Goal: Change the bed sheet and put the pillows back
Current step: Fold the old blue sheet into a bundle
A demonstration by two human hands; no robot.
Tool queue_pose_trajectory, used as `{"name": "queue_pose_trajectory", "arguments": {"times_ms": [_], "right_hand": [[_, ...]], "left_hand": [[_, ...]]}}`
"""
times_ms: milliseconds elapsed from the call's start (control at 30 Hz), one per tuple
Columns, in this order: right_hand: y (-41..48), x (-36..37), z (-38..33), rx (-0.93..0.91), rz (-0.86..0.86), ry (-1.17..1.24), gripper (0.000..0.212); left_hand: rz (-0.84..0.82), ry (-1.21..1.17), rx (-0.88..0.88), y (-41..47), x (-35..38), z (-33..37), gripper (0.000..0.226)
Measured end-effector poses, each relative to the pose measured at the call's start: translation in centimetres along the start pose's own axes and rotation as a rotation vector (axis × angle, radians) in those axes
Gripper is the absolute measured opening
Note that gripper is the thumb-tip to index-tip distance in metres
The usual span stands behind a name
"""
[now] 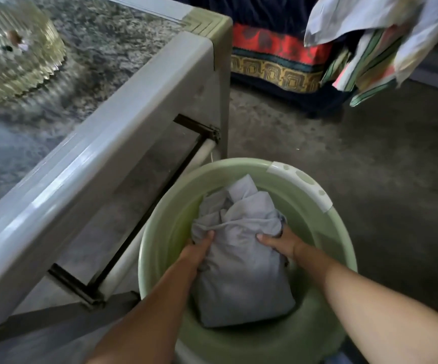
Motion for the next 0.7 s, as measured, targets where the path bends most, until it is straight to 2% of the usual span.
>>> {"name": "queue_pose_trajectory", "arguments": {"times_ms": [67,167,200,267,367,467,567,700], "right_hand": [[-1.1,-1.0,0.1,-0.030,0.031,0.021,0.113],[-4.7,-2.2,-0.7,-0.053,-0.006,-0.002,0.111],[-7.9,-2.5,-2.5,-0.044,0.001,-0.010,0.108],[-14.0,-3.1,-5.7,0.011,0.018,0.009,0.088],[-19.8,-4.8,-8.2,0.078,0.027,0.005,0.091],[-25.4,-6.7,-11.3,0.049,0.006,0.029,0.092],[-31.2,-8.4,-13.8,0.015,0.016,0.049,0.094],[-39.7,-10.8,-16.6,-0.024,0.053,0.093,0.092]], "left_hand": [[0.007,0.035,0.065,-1.4,-0.9,1.0,0.077],[-0.078,-0.038,0.094,-6.0,-1.9,4.5,0.049],[-0.067,-0.064,0.111,-7.5,-2.3,5.9,0.039],[-0.043,-0.083,0.099,-10.6,-3.3,8.9,0.031],[-0.071,-0.107,0.068,-15.3,-4.8,13.3,0.058],[-0.119,-0.145,0.121,-20.5,-6.5,18.1,0.051],[-0.188,-0.145,0.163,-25.8,-7.7,22.4,0.070],[-0.237,-0.165,0.199,-32.9,-9.3,27.5,0.046]]}}
Point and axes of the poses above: each hand's wrist, its own y-axis towards the middle knuckle, its own x-axis out of the palm, z = x × y, the point moved 2 cm from there along y, towards the middle knuckle, and after that the axes turned 11 degrees about x, right-handed, at the moved point
